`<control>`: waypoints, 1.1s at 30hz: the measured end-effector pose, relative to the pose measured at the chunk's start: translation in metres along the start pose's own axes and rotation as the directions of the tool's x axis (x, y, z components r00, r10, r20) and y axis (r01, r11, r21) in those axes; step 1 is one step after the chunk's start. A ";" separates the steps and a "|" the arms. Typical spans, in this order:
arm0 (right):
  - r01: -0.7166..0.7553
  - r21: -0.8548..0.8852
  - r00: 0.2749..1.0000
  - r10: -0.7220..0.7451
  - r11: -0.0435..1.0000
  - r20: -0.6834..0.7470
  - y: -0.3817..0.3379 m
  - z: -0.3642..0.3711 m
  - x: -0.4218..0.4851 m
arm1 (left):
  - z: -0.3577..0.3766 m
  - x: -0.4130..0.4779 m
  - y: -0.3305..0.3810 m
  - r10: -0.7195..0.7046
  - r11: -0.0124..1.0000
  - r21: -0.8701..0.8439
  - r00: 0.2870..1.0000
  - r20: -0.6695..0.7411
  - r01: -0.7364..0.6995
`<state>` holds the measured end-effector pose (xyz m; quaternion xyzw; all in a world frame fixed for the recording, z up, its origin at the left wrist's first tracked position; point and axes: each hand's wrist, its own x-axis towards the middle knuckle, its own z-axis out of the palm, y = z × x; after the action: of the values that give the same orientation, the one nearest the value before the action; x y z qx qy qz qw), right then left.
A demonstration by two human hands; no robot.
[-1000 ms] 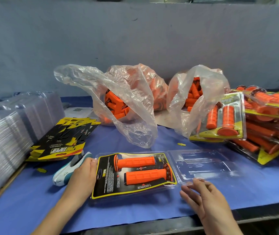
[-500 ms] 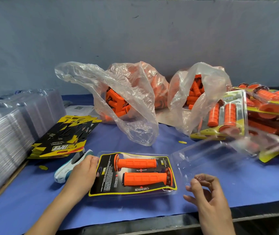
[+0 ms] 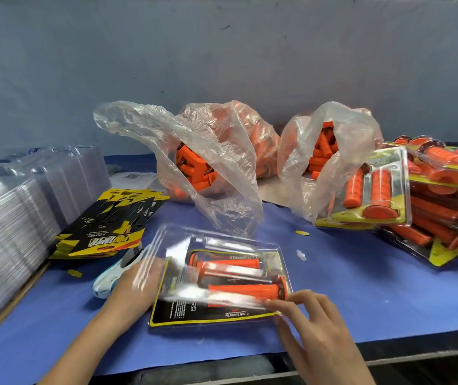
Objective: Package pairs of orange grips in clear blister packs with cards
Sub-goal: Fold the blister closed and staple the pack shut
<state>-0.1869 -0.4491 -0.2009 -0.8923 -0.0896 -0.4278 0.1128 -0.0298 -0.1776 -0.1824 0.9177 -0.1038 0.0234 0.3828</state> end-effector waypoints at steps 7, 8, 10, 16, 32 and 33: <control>0.216 -0.160 0.974 -0.224 0.963 -0.029 0.014 0.004 0.005 | -0.004 0.012 -0.009 -0.204 0.908 -0.338 0.965 0.162 0.249; 0.226 -0.180 0.971 -0.235 0.957 -0.035 0.016 0.006 0.007 | -0.006 0.013 -0.008 -0.232 0.872 -0.395 0.955 0.182 0.288; 0.241 -0.209 0.968 -0.251 0.948 -0.022 0.021 0.009 0.010 | -0.009 0.013 -0.001 -0.297 0.782 -0.509 0.933 0.203 0.360; 0.308 -0.226 0.951 -0.301 0.924 0.064 0.051 0.016 0.021 | -0.006 -0.011 0.030 0.104 0.995 0.041 0.922 -0.372 -0.095; 0.226 -0.201 0.972 -0.207 0.953 0.111 0.074 0.023 0.037 | 0.079 -0.030 0.075 0.802 0.438 0.650 0.597 0.029 -0.621; 0.229 -0.190 0.970 -0.208 0.955 0.123 0.072 0.025 0.038 | 0.080 -0.030 0.078 0.796 0.455 0.638 0.604 0.020 -0.621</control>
<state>-0.1264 -0.5091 -0.1954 -0.9044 -0.1494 -0.3985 -0.0314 -0.0783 -0.2825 -0.1885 0.8426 -0.4124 0.3435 0.0443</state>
